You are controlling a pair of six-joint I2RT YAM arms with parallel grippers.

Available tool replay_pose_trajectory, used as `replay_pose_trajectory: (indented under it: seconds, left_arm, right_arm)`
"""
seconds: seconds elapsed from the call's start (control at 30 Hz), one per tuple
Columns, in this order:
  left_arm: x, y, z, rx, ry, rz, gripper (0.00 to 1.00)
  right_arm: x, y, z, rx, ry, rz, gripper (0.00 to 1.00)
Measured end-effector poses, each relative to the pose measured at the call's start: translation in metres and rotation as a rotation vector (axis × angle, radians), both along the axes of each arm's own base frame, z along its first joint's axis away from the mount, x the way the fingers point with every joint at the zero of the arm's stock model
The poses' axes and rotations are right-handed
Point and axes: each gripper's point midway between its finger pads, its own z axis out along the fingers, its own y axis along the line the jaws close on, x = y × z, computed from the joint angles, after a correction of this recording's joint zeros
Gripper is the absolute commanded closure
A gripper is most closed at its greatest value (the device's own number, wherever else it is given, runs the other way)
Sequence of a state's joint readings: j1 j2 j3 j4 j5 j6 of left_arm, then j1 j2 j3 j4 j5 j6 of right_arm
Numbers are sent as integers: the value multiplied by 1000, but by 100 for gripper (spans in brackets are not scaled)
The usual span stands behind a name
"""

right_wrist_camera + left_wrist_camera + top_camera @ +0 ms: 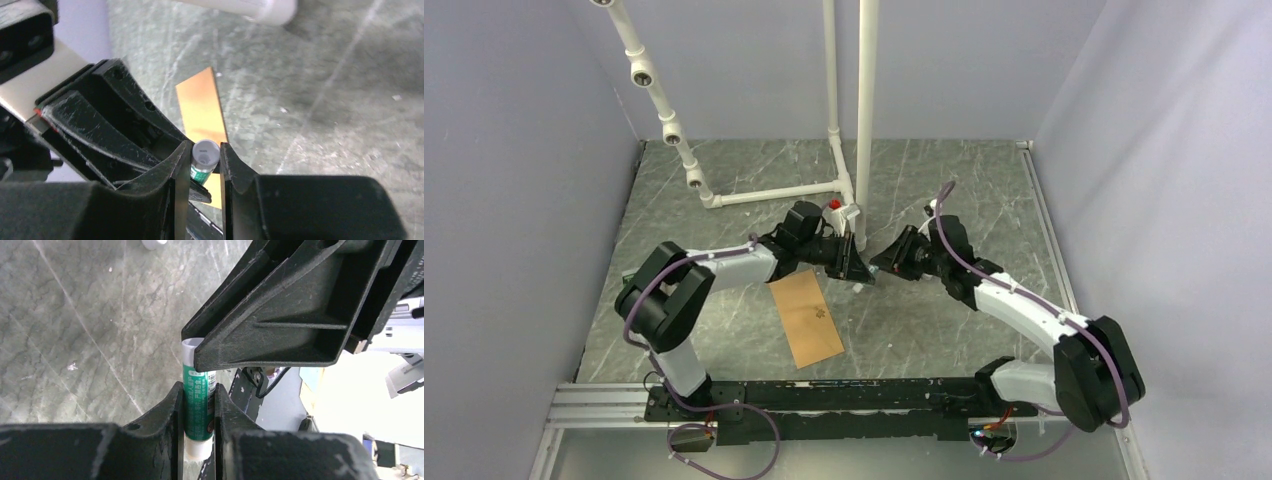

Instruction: Place the letter into the envelope and seal it

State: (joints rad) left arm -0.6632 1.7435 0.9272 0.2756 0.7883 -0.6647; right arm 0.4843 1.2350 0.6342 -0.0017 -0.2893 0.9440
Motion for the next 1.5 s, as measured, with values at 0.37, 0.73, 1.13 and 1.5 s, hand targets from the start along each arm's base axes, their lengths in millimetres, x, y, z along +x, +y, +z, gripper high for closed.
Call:
replay_pose_trajectory:
  seconds: [0.37, 0.73, 1.13, 1.5]
  left_arm:
    - [0, 8, 95, -78, -232, -42, 98]
    - [-13, 15, 222, -275, -508, -104, 97]
    - [19, 21, 226, -177, -632, 96, 98]
    - [27, 23, 225, -159, -639, 137, 98]
  right_arm:
    - [-3, 12, 105, 99, -482, 236, 96]
    - [-23, 23, 245, 98, -905, 494, 37]
    - [22, 22, 271, 77, -647, 189, 33]
    - [14, 27, 250, 24, -555, 167, 63]
